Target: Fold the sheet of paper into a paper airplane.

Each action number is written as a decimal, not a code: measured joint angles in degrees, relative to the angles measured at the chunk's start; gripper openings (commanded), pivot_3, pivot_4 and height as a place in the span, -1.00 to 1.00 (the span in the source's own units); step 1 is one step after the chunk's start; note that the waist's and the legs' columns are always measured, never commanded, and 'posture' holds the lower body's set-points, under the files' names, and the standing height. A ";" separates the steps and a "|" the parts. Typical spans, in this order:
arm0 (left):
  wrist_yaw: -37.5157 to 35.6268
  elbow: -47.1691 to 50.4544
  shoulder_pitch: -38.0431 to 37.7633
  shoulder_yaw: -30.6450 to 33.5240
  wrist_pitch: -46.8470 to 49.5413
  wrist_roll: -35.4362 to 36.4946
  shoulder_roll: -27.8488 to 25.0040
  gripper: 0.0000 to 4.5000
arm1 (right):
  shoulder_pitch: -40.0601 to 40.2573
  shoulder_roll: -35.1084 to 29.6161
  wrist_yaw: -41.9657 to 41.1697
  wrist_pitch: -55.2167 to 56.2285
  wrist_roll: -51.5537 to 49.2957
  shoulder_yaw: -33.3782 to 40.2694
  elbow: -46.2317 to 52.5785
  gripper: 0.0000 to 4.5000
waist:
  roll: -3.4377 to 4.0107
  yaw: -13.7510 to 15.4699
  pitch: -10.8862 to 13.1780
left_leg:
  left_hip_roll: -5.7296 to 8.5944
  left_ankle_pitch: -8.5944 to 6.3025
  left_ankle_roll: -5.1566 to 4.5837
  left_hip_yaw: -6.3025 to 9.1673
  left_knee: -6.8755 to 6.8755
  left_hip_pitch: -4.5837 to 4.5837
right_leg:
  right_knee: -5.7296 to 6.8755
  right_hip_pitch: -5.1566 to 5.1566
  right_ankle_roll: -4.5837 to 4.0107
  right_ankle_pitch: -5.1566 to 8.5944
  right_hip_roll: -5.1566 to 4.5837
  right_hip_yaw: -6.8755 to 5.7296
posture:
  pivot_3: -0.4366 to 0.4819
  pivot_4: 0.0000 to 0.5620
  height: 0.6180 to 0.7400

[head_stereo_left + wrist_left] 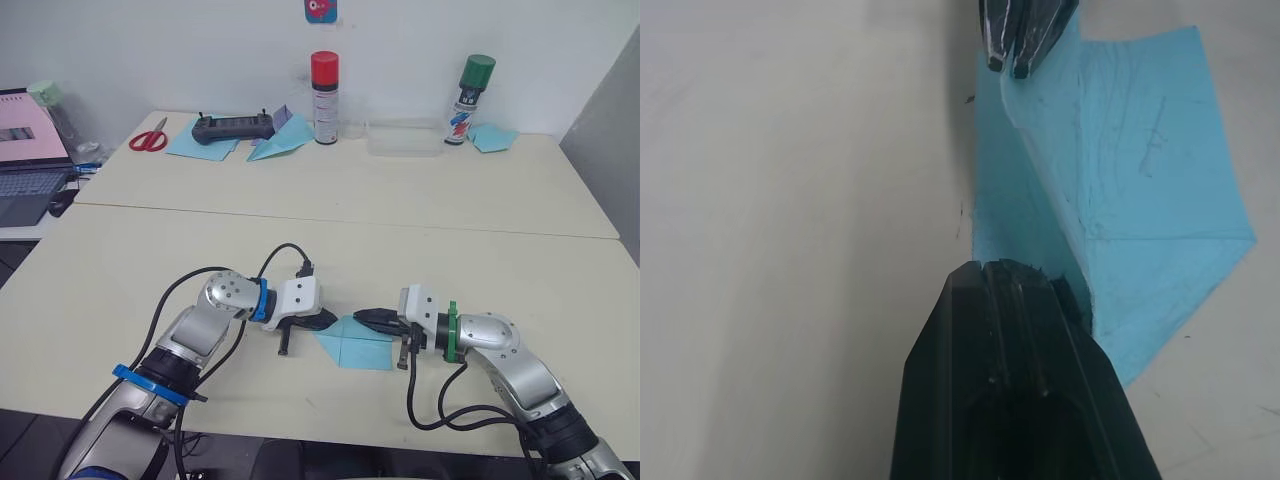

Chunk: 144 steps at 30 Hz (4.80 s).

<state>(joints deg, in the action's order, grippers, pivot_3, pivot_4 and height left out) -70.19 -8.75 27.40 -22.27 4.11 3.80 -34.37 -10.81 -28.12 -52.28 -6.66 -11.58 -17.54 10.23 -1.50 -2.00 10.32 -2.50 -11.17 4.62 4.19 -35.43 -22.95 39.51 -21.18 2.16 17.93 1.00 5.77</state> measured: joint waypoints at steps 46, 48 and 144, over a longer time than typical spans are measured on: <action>-0.37 2.81 -1.93 0.54 0.40 0.13 -0.78 -1.00 | -3.25 1.68 2.38 3.12 10.94 -2.57 -8.08 -1.00 | 0.01 -0.11 -0.04 | -0.01 -0.01 0.00 -0.02 0.60 0.01 | -0.49 0.01 0.27 -0.16 -0.01 -0.08 | -0.05 -0.47 1.00; -0.26 2.67 -1.85 1.32 0.74 0.35 -0.96 -1.00 | -3.36 1.79 2.96 3.61 11.62 -3.01 -8.12 -1.00 | 0.00 -0.26 -0.05 | -0.01 0.00 0.00 -0.01 0.60 0.02 | -0.49 0.01 0.27 -0.16 -0.01 -0.08 | -0.05 -0.47 1.00; 3.04 10.26 -15.08 7.57 1.09 4.72 -9.05 -1.00 | -1.47 -2.14 -0.01 -5.12 5.88 -4.22 -3.76 -0.97 | 0.17 -1.48 -1.11 | -0.12 -0.01 0.01 -0.09 0.85 0.20 | -0.53 -0.06 -0.25 0.12 -0.05 -0.06 | -0.05 -0.47 1.00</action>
<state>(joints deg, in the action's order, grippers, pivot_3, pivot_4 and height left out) -67.14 1.51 12.32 -14.69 5.20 8.52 -43.42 -12.29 -30.25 -52.28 -11.78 -5.70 -21.76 6.47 -1.33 -3.47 9.20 -2.62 -11.18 4.63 4.11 -34.58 -22.75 38.98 -21.24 1.92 18.05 0.95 5.71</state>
